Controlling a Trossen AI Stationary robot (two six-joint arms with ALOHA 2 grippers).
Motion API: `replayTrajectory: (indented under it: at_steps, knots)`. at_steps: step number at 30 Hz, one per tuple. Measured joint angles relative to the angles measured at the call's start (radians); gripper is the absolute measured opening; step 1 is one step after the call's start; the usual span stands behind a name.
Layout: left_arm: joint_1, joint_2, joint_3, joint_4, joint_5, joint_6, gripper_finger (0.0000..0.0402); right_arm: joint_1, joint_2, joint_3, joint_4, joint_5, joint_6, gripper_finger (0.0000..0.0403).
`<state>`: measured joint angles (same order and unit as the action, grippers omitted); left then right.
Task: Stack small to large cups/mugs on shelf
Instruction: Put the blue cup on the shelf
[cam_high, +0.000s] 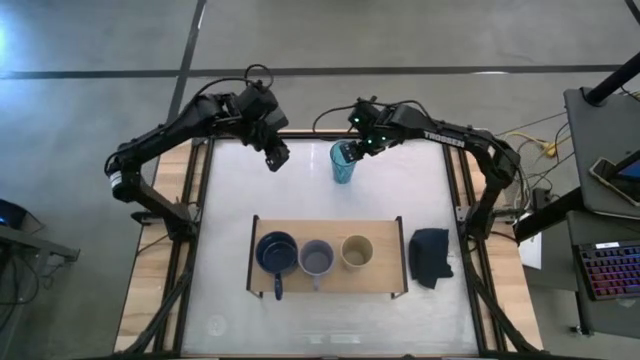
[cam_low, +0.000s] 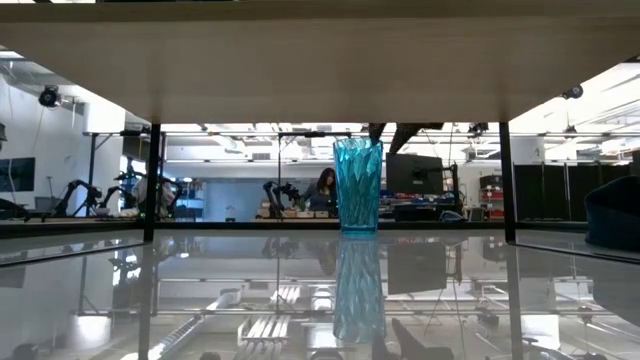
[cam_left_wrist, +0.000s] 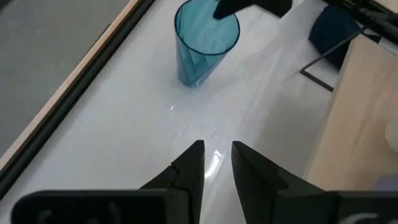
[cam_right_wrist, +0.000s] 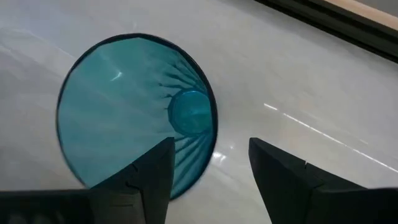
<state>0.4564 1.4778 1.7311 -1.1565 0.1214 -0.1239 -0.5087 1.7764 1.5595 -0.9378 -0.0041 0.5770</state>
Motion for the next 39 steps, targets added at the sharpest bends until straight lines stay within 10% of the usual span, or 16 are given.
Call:
replayTrajectory:
  at_steps: [10, 26, 39]
  knots:
    - [0.0, -0.022, -0.047, 0.036, -0.003, -0.001, 0.0067, 0.002, 0.036, 0.009, 0.004, 0.007, -0.03, 0.0177]
    - [0.002, -0.022, -0.051, 0.049, -0.003, 0.027, 0.0067, 0.002, 0.031, 0.017, -0.013, 0.005, -0.112, 0.0019]
    - [0.002, -0.022, -0.051, 0.049, -0.003, 0.027, 0.0067, 0.042, 0.009, 0.46, -0.53, 0.054, -0.223, 0.001]
